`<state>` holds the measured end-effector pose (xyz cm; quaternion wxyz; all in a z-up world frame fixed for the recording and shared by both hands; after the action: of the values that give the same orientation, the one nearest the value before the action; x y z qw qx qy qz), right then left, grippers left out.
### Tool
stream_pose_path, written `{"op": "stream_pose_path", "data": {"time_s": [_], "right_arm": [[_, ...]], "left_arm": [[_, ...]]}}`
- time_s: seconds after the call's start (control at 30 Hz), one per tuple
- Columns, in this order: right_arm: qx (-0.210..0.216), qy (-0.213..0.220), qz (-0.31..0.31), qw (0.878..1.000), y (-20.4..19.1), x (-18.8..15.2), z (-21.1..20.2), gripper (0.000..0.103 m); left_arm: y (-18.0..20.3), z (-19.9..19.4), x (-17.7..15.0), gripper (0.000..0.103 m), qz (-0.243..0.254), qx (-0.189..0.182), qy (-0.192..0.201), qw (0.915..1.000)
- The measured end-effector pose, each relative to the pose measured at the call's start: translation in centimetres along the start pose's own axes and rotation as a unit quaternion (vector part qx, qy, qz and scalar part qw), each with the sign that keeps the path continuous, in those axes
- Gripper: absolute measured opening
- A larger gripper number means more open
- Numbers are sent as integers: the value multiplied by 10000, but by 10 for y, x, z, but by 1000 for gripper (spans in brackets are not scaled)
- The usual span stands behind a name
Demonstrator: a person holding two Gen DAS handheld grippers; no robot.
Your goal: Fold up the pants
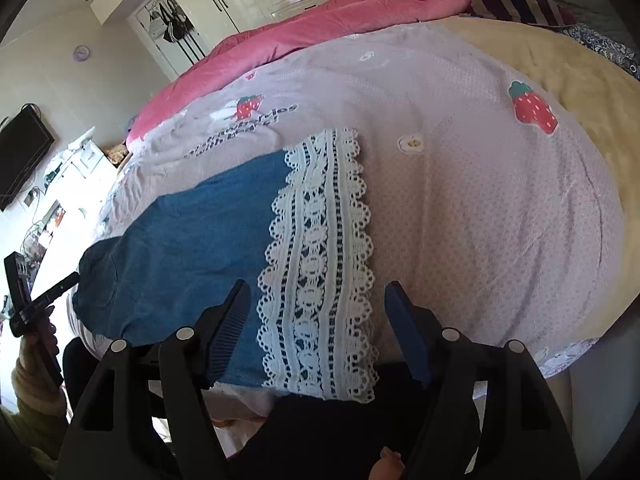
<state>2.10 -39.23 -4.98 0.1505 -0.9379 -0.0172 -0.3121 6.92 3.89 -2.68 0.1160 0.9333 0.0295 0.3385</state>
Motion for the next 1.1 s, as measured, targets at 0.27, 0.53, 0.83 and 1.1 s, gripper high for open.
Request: {"op": "stream_pose_path", "data": {"time_s": [0.27, 0.53, 0.83, 1.1], "right_arm": [[-307, -560, -442, 9970, -13, -13, 22, 35], [-386, -608, -498, 9962, -1, -19, 18, 22], [-279, -504, -254, 9980, 4, -17, 8, 41], [14, 2, 48, 10000, 8, -10, -25, 58]], "left_arm": [[22, 7, -20, 67, 350, -179, -111, 9992], [5, 38, -33, 60, 442, 280, -399, 9978], [6, 35, -32, 61, 405, 173, -367, 9984], [68, -10, -7, 84, 745, -830, -74, 9937]]}}
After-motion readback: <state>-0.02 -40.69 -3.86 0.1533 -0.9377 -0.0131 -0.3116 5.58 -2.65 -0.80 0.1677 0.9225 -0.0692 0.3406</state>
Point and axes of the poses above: each gripper's, at about its wrist camera, not at the fingertips, and z roughly the way its jaws point, y to its right, x to its top, the point moved 4 cm from there along z, roughly the way its jaws point, and after that the axes turned 8 degrees about -z, right-handed, at the moved point
